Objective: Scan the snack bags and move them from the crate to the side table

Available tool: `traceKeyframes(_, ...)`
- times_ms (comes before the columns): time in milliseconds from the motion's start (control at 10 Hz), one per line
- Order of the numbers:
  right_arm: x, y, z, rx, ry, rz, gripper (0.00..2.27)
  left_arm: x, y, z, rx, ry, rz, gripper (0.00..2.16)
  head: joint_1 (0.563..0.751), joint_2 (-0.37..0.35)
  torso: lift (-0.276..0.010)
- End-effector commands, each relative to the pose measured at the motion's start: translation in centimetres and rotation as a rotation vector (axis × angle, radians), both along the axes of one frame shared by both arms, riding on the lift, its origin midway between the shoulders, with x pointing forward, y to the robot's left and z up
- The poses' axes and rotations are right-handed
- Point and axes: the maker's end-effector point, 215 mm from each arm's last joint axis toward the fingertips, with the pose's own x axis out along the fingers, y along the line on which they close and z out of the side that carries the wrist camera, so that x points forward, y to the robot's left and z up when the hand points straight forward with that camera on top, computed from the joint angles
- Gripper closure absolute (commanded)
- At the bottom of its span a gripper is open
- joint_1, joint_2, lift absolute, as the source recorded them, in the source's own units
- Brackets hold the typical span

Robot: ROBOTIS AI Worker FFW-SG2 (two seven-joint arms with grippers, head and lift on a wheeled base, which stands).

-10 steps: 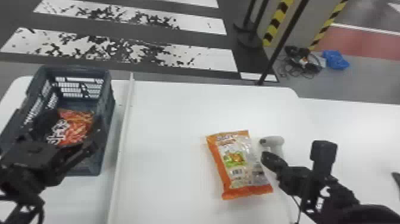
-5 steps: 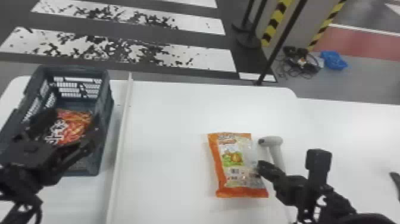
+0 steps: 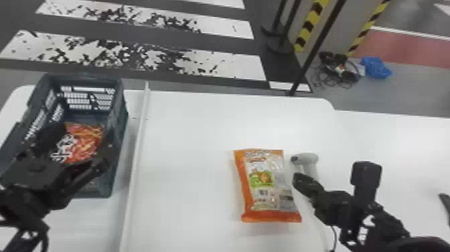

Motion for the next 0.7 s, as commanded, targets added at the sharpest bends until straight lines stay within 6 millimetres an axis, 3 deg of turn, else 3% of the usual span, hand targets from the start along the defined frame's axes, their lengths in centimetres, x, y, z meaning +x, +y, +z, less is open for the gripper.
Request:
traceKeyframes(0,-0.1,1.2,1.6,0.016,-0.025,0.023,2.24,0.0,0.0,0.0,0.000,0.000,0.000,0.08,0.695,-0.212,-0.087)
traceKeyframes(200,-0.2,2.2,1.7,0.033,-0.029,0.028,2.24,-0.2,-0.5,-0.1,0.000,0.003,-0.006,0.08,0.695,-0.193,-0.087)
traceKeyframes(300,-0.4,1.6,2.0,0.026,-0.027,0.018,1.86,-0.3,-0.5,-0.2,0.003,0.005,-0.006,0.08,0.695,-0.187,-0.087)
traceKeyframes(500,-1.3,0.5,3.9,-0.002,-0.024,0.015,0.12,-0.6,0.2,-0.3,0.006,-0.003,0.011,0.08,0.695,-0.194,-0.087)
traceKeyframes(600,-2.5,-0.7,3.4,-0.010,0.041,0.024,0.04,-0.6,0.2,0.0,0.004,-0.009,0.012,0.08,0.695,-0.198,-0.087)
